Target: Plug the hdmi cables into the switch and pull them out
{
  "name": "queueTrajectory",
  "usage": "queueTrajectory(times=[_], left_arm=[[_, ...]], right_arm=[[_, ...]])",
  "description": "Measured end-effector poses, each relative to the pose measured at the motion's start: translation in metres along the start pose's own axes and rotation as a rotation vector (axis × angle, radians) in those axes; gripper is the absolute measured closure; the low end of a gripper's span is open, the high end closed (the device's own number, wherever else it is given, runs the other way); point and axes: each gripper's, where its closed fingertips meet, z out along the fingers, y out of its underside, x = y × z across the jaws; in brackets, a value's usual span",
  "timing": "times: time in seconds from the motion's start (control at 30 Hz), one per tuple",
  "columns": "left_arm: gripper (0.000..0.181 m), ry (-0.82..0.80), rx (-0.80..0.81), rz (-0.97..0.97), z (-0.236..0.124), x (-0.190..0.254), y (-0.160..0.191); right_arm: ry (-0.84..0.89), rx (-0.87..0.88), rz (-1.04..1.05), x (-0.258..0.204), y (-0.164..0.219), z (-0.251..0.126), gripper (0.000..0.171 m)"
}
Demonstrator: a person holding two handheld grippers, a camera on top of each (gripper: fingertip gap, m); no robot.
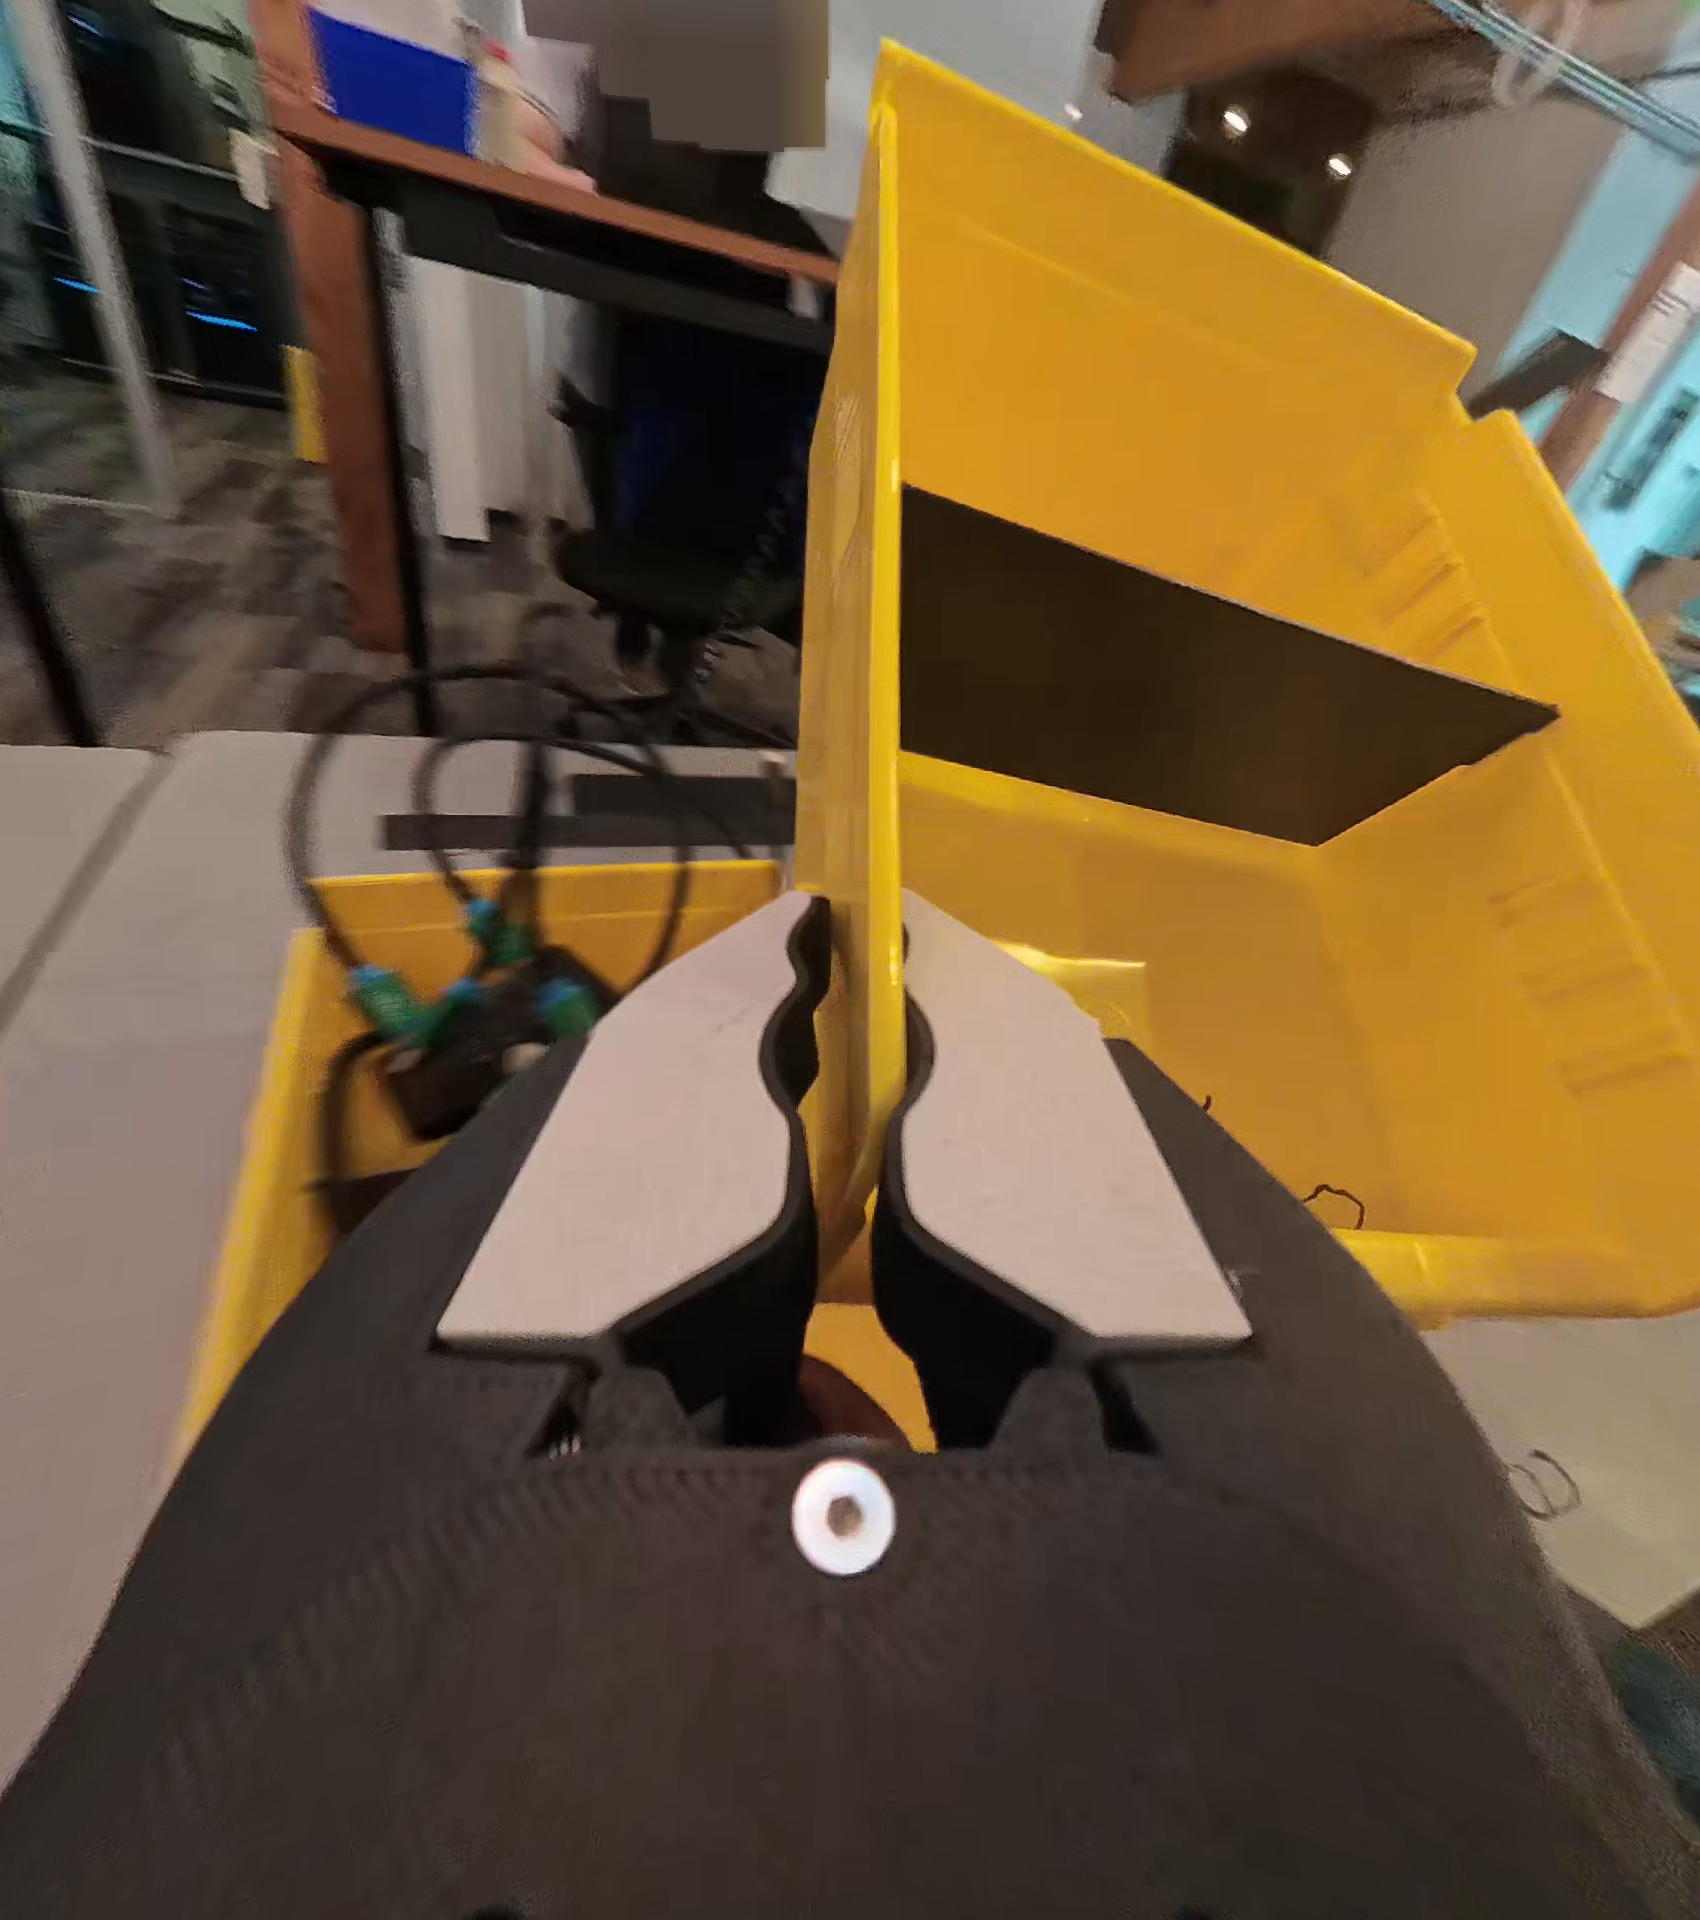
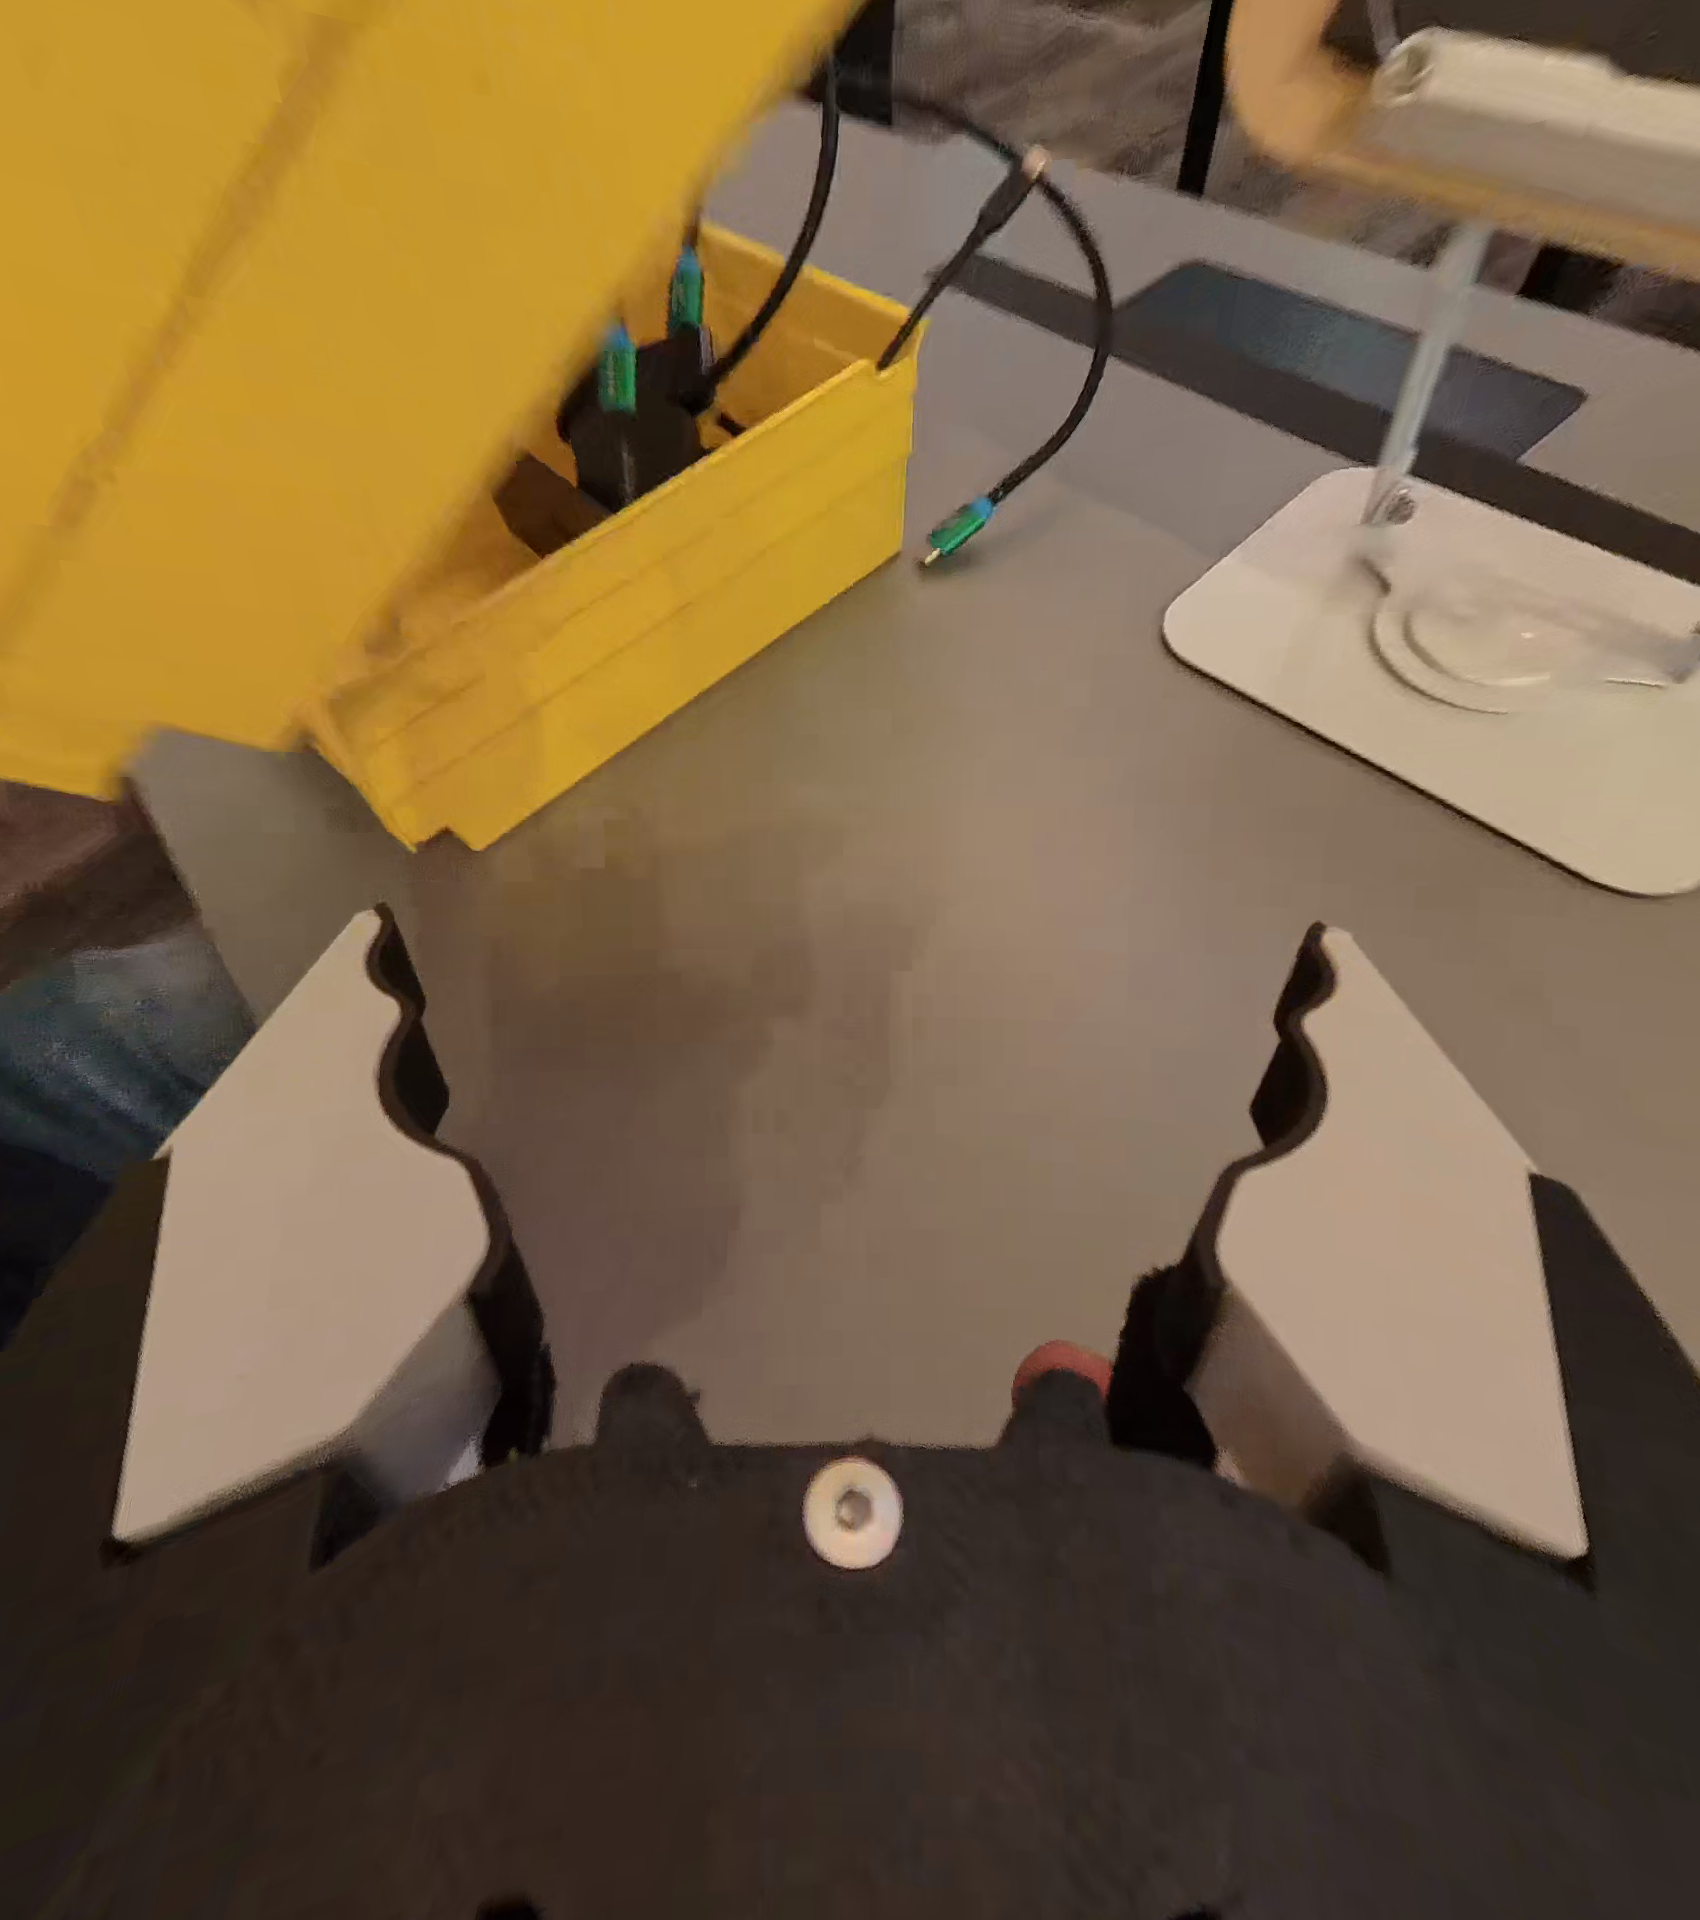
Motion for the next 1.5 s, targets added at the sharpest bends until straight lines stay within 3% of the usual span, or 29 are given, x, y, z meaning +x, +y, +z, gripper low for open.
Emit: queueTrajectory(times=[0.13,0.27,0.5,0.57,0.67,0.73,0.9,1.07,1.13,1.33,1.43,1.5], left_arm=[[0.176,0.136,-0.09,0.036,0.057,0.078,0.03],[0.176,0.206,-0.174,0.042,0.102,0.142,0.066],[0.175,0.278,-0.337,0.038,0.158,0.219,0.143],[0.175,0.307,-0.37,0.033,0.166,0.24,0.161],[0.172,0.32,-0.422,0.004,0.171,0.265,0.182],[0.17,0.331,-0.456,-0.015,0.175,0.275,0.193],[0.158,0.424,-0.533,-0.02,0.169,0.311,0.216],[0.141,0.573,-0.642,-0.016,0.161,0.349,0.229],[0.138,0.607,-0.66,0.0,0.16,0.356,0.229],[0.135,0.576,-0.525,0.164,0.152,0.346,0.197],[0.133,0.47,-0.445,0.28,0.139,0.304,0.17],[0.132,0.307,-0.386,0.421,0.128,0.251,0.15]], right_arm=[[0.012,0.176,0.139,0.012,0.0,-0.073,0.02],[0.026,0.327,0.302,0.022,0.01,-0.124,0.011],[0.119,0.201,0.359,0.042,0.066,-0.126,0.014],[0.154,0.119,0.354,0.05,0.083,-0.118,0.021],[0.276,-0.002,0.322,0.076,0.11,-0.116,0.019],[0.325,-0.04,0.315,0.092,0.121,-0.122,0.031],[0.425,-0.108,0.298,0.131,0.138,-0.139,0.042],[0.53,-0.24,0.251,0.178,0.163,-0.162,0.075],[0.561,-0.297,0.225,0.192,0.172,-0.169,0.102],[0.627,-0.384,0.195,0.22,0.184,-0.181,0.143],[0.611,-0.388,0.207,0.23,0.186,-0.187,0.154],[0.594,-0.393,0.208,0.235,0.188,-0.191,0.157]])
